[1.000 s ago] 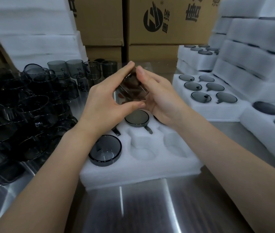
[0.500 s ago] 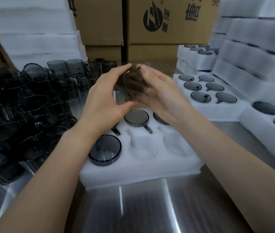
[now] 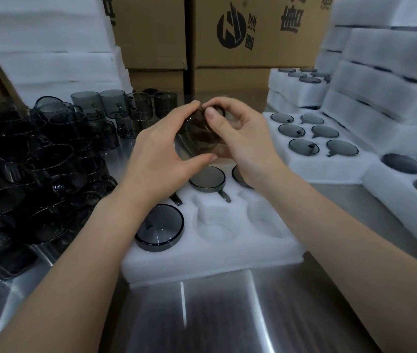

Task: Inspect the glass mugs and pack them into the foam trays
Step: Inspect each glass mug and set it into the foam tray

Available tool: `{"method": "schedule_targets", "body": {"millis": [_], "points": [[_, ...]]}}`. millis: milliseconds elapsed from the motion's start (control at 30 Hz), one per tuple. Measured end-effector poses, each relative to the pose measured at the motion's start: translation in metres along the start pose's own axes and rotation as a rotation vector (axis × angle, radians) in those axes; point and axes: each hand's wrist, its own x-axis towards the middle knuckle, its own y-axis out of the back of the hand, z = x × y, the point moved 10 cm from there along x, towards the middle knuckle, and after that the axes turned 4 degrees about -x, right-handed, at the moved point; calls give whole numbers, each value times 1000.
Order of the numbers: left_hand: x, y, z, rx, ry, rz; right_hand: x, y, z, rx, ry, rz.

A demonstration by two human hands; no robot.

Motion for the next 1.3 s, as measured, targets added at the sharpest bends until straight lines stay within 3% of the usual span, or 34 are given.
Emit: {"method": "schedule_targets", "body": {"millis": [233,600,967,1300], "points": [[-1,5,2,-123,-32,18,4,-5,14,293,-211,-76],[-2,-3,-9,-203,1,-55,-2,-15,22,341,-288,-241],[-1,-8,-17,-328,95,-87,2,-4,16,201,-174,-159],[-2,-6,-12,-397,66,-66,2,6,13,119,-169,-37]]}}
